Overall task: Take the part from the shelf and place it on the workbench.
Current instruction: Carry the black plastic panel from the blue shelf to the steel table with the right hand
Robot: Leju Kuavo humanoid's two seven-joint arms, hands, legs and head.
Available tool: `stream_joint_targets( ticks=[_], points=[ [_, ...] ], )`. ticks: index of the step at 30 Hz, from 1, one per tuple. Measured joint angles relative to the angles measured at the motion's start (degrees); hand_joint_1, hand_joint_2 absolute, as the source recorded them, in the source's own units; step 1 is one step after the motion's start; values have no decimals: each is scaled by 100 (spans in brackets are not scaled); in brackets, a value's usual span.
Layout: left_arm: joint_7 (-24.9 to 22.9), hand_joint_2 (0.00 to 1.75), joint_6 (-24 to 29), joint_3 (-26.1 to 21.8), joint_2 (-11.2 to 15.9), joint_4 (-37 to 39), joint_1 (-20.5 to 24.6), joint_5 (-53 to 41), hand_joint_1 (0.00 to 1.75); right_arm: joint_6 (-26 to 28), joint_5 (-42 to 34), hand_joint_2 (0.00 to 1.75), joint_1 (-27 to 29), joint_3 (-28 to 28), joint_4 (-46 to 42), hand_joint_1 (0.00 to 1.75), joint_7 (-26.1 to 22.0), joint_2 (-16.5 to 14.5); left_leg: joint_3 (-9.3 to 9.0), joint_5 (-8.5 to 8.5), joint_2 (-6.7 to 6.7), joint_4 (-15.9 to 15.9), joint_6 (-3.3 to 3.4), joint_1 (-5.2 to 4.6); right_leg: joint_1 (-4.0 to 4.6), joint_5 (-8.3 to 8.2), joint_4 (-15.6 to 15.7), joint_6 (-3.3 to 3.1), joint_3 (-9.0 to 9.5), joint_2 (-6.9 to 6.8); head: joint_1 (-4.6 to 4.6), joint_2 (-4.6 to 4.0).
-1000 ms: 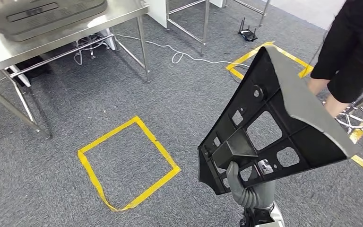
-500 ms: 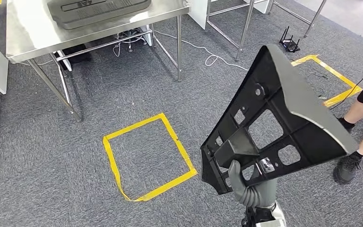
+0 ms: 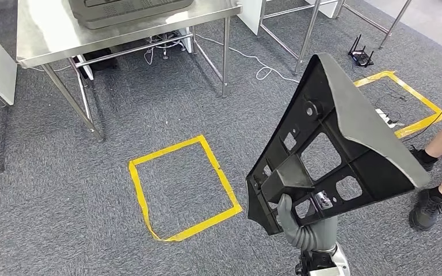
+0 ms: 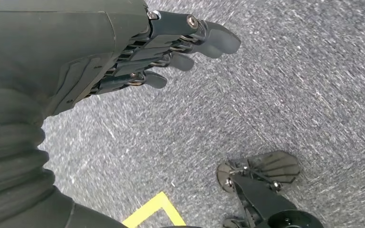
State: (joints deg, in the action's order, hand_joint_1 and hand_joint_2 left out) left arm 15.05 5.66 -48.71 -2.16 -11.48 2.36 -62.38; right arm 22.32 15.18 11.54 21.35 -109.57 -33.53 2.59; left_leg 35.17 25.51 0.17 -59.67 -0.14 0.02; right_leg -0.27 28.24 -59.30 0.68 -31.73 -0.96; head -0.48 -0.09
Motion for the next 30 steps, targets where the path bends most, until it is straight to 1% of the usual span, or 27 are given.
stream_joint_targets(
  ticks=[1, 3, 7, 8, 11, 13, 15, 16, 17, 19, 20, 21, 22, 24, 25, 26, 28, 29, 30],
  points=[
    [7, 175, -12, -5, -4, 1, 0, 4, 0, 0, 5, 175, -7, 0, 0, 166, 1, 3, 2, -6, -12, 5, -5, -8, 3, 2, 6, -4, -1, -6, 0, 0],
    [16, 175, -15, -16, -7, 1, 1, 3, 0, 0, 11, 175, -27, -1, 0, 166, 4, 7, 6, -4, -31, 4, 7, -28, -3, -7, 32, 10, -4, -15, 1, 0],
    [21, 175, -15, -45, -7, 1, 1, -6, 0, -4, 25, 175, -56, 0, 0, 166, 32, 10, 8, 3, -41, 4, 44, -43, -14, -24, 75, 41, -13, -21, 1, 0],
    [22, 175, -15, -46, -8, 1, 2, -11, 0, -6, 29, 175, -60, 0, 0, 166, 38, 10, 11, 8, -41, -3, 58, -53, -22, -33, 87, 58, -6, -21, 1, 0],
    [27, 175, -15, -46, -7, 1, 3, -26, 0, -10, 41, 175, -63, 0, 0, 166, 47, 10, 31, 12, -39, -24, 126, -85, -56, -62, 111, 136, 29, -23, -3, 0],
    [30, 175, -17, -46, -8, 1, 2, -33, 0, -10, 43, 175, -64, 0, 0, 166, 51, 10, 37, 9, -41, -19, 161, -97, -69, -69, 122, 167, 36, -26, -5, 0],
    [16, 175, -17, -46, -12, 1, 2, -46, 0, -12, 43, 175, -61, 0, -6, 166, 55, 10, -1, -19, -46, 50, 219, -67, -66, -45, 93, 201, 26, -19, -1, 0],
    [6, 175, -17, -46, -15, 0, 4, -53, 0, -13, 43, 175, -62, 0, -10, 166, 56, 11, -26, -38, -47, 91, 253, -42, -62, 17, -14, 204, -25, -3, 3, 0],
    [-7, 175, -17, -46, -18, -1, 7, -59, 0, -14, 43, 175, -62, -1, -14, 166, 57, 11, -47, -58, -48, 128, 281, -15, -59, 125, -231, 190, -131, 20, 12, 0],
    [-23, 175, -18, -47, -22, -2, 13, -65, 0, -16, 43, 175, -58, -3, -15, 166, 57, 13, -43, -70, -59, 141, 303, 3, -69, 426, -937, 149, -497, 59, 19, 0],
    [-29, 175, -19, -48, -22, -2, 14, -67, 0, -16, 43, 175, -52, -4, -15, 166, 57, 13, -35, -70, -66, 140, 303, 5, -74, 537, -1240, 141, -656, 67, 21, 0],
    [-32, 175, -19, -48, -22, -2, 14, -68, 0, -17, 43, 175, -48, -4, -15, 166, 57, 14, -29, -70, -71, 140, 303, 6, -78, 603, -1440, 141, -763, 70, 21, 0],
    [-34, 175, -19, -49, -22, -2, 14, -68, 0, -17, 43, 175, -47, -4, -15, 166, 57, 14, -27, -70, -74, 139, 303, 6, -80, 624, -1520, 144, -807, 70, 21, 0],
    [-34, 175, -19, -49, -22, -2, 14, -68, 0, -18, 43, 175, -47, -4, -15, 166, 58, 14, -26, -71, -75, 139, 302, 7, -81, 627, -1541, 148, -820, 70, 21, 0],
    [-40, 175, -24, -49, -25, -1, 14, -68, 0, -24, 43, 175, -46, -8, -15, 166, 58, 16, -29, -70, -90, 137, 283, 18, -100, 513, -1331, 207, -725, 70, 21, 0],
    [-49, 175, -33, -50, -27, -2, 12, -68, 0, -33, 43, 175, -46, -10, -15, 166, 58, 16, -31, -59, -113, 124, 221, 20, -122, 340, -929, 242, -531, 76, 21, 0],
    [-64, 175, -53, -51, -32, -3, 8, -68, 0, -51, 42, 175, -44, -17, -14, 166, 59, 18, -40, -50, -159, 117, 72, 38, -145, -13, -110, 270, -134, 89, 15, 0],
    [-67, 175, -58, -52, -32, -4, 6, -68, 0, -54, 42, 175, -45, -17, -14, 166, 59, 17, -42, -45, -164, 114, 3, 44, -147, -81, 83, 210, -31, 95, 13, 0],
    [-68, 175, -60, -52, -34, -3, 4, -68, 0, -55, 42, 175, -45, -19, -14, 166, 60, 18, -41, -37, -150, 97, -28, 61, -149, -89, 86, 167, -22, 95, 9, 0]
  ],
)
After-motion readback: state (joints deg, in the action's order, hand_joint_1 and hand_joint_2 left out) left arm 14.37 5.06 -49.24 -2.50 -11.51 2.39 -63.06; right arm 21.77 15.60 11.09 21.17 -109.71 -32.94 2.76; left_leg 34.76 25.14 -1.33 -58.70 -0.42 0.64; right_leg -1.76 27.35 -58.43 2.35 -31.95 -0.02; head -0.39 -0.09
